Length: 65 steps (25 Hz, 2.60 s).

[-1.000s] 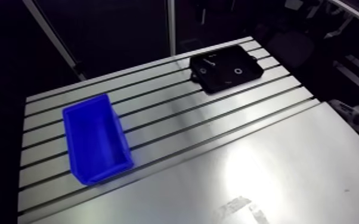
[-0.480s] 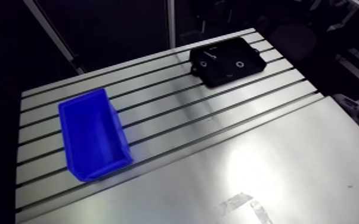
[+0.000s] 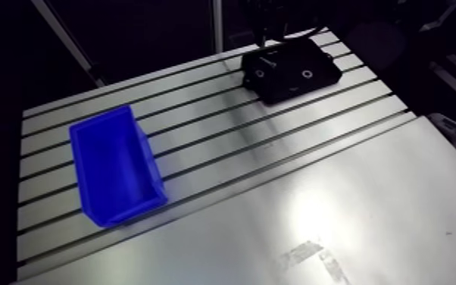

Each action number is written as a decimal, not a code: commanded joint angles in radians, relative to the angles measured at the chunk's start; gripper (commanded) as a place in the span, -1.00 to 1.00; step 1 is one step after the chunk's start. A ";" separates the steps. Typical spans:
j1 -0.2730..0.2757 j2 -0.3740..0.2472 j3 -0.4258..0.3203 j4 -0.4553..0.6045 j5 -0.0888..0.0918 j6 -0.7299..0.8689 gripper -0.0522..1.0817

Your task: Pick up the M10 bolt from the tray and put it into the blue bin.

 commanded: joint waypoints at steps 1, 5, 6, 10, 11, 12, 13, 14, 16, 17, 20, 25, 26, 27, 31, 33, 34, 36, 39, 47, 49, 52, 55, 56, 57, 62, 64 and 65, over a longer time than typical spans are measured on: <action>0.000 0.020 0.009 -0.045 -0.002 -0.010 -0.10; 0.000 0.032 0.007 -0.048 -0.015 -0.010 -0.09; 0.001 0.042 0.007 -0.048 -0.018 -0.010 -0.06; 0.001 0.051 0.009 -0.048 -0.026 -0.030 -0.06; 0.001 0.051 0.009 -0.048 -0.026 -0.030 -0.05; 0.001 0.051 0.010 -0.048 -0.026 -0.031 -0.05; 0.001 0.051 0.012 -0.048 -0.026 -0.033 -0.05; 0.001 0.051 0.013 -0.048 -0.026 -0.034 -0.04; 0.001 0.051 0.018 -0.048 -0.026 -0.043 -0.02; 0.001 0.051 0.019 -0.048 -0.026 -0.045 -0.02; 0.001 0.051 0.019 -0.048 -0.026 -0.053 -0.02; 0.001 0.063 0.018 -0.048 -0.026 -0.070 -0.02; 0.001 0.065 0.018 -0.048 -0.028 -0.074 -0.02; 0.001 0.065 0.018 -0.048 -0.031 -0.082 -0.02; 0.003 0.066 0.018 -0.050 -0.034 -0.089 0.02; 0.003 0.066 0.018 -0.058 -0.034 -0.089 0.02; 0.003 0.066 0.018 -0.067 -0.034 -0.089 0.02; 0.004 0.066 0.019 -0.088 -0.035 -0.091 0.02; 0.006 0.066 0.021 -0.091 -0.035 -0.091 0.05; 0.007 0.066 0.038 -0.093 -0.035 -0.091 0.09; 0.007 0.066 0.036 -0.093 -0.035 -0.091 0.10; 0.007 0.066 0.036 -0.093 -0.035 -0.091 0.14; 0.009 0.066 0.036 -0.093 -0.035 -0.091 0.18; 0.009 0.066 0.038 -0.093 -0.035 -0.091 0.20; 0.009 0.066 0.038 -0.093 -0.035 -0.091 0.20; 0.009 0.066 0.038 -0.093 -0.035 -0.093 0.29; 0.009 0.066 0.038 -0.093 -0.035 -0.093 0.30; 0.009 0.066 0.038 -0.093 -0.035 -0.093 0.35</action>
